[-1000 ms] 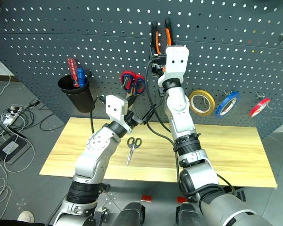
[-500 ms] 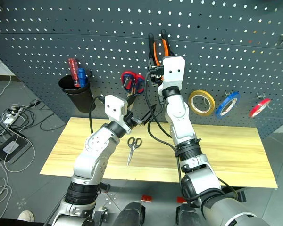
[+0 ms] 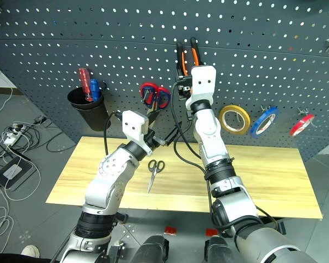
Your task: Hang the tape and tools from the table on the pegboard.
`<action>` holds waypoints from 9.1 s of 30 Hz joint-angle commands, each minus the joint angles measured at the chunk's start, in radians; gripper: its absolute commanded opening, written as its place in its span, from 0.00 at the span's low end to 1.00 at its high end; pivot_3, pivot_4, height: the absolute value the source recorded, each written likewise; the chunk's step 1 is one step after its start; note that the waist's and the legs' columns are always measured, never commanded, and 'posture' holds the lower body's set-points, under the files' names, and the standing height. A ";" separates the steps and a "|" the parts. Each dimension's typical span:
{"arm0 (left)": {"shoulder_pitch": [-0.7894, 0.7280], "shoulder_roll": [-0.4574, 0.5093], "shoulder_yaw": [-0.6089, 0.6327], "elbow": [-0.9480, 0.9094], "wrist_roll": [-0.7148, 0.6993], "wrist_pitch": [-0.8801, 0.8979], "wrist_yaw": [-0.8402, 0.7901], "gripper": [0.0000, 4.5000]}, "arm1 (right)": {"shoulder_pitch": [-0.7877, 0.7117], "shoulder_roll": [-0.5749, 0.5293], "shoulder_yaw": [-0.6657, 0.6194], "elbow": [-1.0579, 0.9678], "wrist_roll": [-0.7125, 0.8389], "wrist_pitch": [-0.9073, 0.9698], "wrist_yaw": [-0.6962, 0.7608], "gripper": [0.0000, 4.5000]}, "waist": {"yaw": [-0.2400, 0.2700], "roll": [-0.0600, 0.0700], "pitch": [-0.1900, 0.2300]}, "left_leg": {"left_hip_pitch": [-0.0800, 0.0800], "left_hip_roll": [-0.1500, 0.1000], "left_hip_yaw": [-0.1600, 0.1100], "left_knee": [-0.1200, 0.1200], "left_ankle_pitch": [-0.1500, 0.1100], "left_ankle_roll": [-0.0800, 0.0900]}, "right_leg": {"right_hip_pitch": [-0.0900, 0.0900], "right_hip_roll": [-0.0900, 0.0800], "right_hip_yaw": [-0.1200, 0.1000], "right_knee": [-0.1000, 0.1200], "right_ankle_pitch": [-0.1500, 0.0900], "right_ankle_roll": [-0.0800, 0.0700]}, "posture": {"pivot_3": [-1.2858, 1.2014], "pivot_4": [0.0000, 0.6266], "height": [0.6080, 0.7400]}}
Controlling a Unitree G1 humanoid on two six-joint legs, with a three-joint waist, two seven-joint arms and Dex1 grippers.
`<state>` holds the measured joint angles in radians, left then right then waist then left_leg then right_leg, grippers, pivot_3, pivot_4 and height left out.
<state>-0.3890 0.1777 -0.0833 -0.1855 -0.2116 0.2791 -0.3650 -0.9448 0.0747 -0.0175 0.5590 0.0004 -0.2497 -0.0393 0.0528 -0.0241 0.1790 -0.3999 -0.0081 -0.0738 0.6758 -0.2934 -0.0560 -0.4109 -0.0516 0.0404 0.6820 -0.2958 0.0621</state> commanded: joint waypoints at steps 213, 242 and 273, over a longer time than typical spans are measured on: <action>0.167 0.266 0.244 0.136 0.239 0.327 0.095 1.00 | 0.497 -0.428 0.265 -0.931 0.384 0.670 0.707 1.00 | -0.032 0.000 0.084 | 0.001 0.000 -0.005 0.003 -0.005 0.009 | 0.005 -0.001 -0.004 -0.001 0.000 -0.001 | 0.57 0.58 1.00; -0.153 0.347 0.171 0.612 0.200 0.298 -0.017 0.59 | 0.479 -0.392 0.231 -0.971 0.392 0.814 0.668 1.00 | -0.054 -0.007 0.210 | -0.009 0.001 -0.001 0.006 -0.002 0.004 | -0.012 -0.002 -0.003 0.014 0.000 -0.001 | 0.55 0.73 1.00; 0.250 0.289 0.124 -0.210 0.413 0.206 0.189 0.19 | 0.529 -0.408 0.060 -1.055 0.546 0.809 0.680 1.00 | -0.040 -0.012 0.180 | -0.019 0.003 -0.006 0.004 0.002 -0.003 | -0.018 -0.005 -0.008 0.006 0.001 -0.001 | 0.58 0.39 1.00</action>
<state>-0.1528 0.4714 0.0281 -0.2975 0.1641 0.4896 -0.2078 -0.4298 -0.3398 0.0594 -0.4340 0.5158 0.5747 0.6465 0.0126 -0.0357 0.3593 -0.4186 -0.0053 -0.0795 0.6795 -0.2914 -0.0591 -0.4289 -0.0564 0.0327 0.6881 -0.2952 0.0611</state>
